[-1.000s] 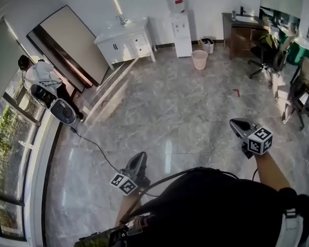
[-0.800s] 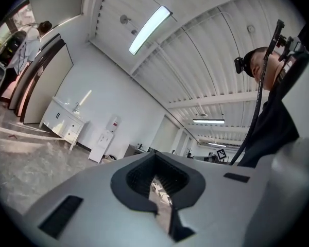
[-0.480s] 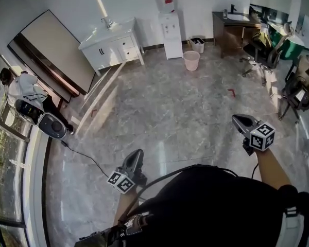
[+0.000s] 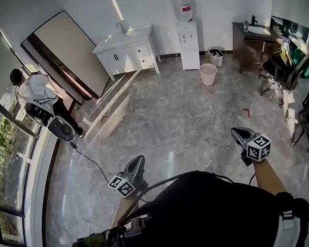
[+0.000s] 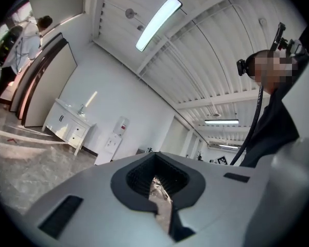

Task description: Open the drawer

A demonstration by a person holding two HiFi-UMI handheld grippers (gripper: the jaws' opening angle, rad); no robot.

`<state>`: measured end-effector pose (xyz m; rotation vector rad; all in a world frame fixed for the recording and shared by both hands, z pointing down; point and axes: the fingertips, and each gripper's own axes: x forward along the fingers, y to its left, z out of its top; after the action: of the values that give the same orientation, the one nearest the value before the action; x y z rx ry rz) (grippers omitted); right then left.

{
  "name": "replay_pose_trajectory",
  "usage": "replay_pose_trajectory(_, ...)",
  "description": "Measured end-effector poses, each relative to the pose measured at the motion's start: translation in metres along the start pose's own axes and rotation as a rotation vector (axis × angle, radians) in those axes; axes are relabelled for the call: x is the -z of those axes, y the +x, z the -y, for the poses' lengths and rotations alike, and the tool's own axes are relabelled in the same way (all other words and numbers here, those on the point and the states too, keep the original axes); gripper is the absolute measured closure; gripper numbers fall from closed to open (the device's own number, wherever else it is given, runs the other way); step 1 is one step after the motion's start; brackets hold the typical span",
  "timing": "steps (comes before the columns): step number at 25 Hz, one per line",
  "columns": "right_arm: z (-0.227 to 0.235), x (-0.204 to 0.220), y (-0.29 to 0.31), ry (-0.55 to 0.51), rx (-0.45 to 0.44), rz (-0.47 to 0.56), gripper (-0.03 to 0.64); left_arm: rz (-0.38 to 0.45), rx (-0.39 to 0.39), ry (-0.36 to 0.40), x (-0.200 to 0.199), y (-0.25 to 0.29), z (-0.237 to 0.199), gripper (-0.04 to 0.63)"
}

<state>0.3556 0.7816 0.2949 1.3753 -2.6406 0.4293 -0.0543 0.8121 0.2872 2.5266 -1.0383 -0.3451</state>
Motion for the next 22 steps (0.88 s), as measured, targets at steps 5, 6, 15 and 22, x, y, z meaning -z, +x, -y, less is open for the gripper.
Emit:
replay_pose_trajectory(5, 0.085, -0.043, 0.054, -0.057, -0.113, -0.007, 0.617, 0.033, -0.065, 0.048, -0.016, 0.086, 0.004, 0.595)
replay_pose_trajectory(6, 0.101, -0.05, 0.063, -0.064, -0.129, -0.002, 0.617, 0.057, -0.081, 0.045, -0.021, 0.102, 0.003, 0.595)
replay_pose_trajectory(15, 0.18, -0.08, 0.123, -0.047, -0.206, 0.012, 0.618, 0.068, -0.157, 0.046, -0.029, 0.177, -0.012, 0.595)
replay_pose_trajectory(22, 0.206, -0.083, 0.166, -0.036, -0.166, -0.018, 0.617, 0.069, -0.136, 0.008, -0.033, 0.214, -0.072, 0.595)
